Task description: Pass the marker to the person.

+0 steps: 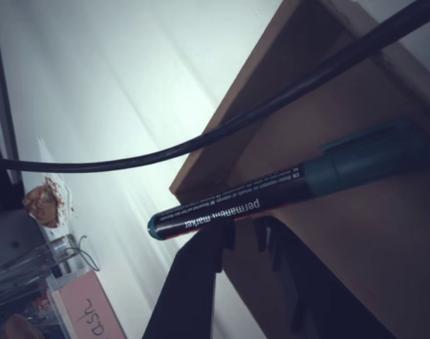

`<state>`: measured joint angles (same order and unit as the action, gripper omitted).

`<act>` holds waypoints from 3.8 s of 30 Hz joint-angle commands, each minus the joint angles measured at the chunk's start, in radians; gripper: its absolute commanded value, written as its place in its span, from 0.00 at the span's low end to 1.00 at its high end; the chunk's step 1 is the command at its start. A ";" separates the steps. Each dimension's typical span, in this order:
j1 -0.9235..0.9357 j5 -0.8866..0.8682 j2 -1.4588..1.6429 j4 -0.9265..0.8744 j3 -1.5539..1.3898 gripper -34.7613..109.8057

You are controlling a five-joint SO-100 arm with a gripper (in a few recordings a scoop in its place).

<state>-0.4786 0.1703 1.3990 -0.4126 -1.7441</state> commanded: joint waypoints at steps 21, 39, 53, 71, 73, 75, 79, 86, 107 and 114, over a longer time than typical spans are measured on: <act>-0.023 -0.440 -0.087 0.101 0.071 0.40; -0.031 -0.623 -0.132 0.094 0.071 0.45; -0.009 -0.629 -0.172 -0.020 0.118 0.45; 0.000 -0.627 -0.192 -0.012 0.144 0.23; 0.000 -0.626 -0.192 -0.012 0.147 0.22; -0.002 -0.618 -0.192 -0.012 0.149 0.21; -0.005 -0.618 -0.190 -0.008 0.150 0.21; -0.018 -0.606 -0.176 0.008 0.167 0.21; -0.149 -0.529 0.161 0.052 0.138 0.21; -0.213 -0.462 0.377 0.095 -0.021 0.21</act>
<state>-0.6673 -0.3221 1.6276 -0.3513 -1.7303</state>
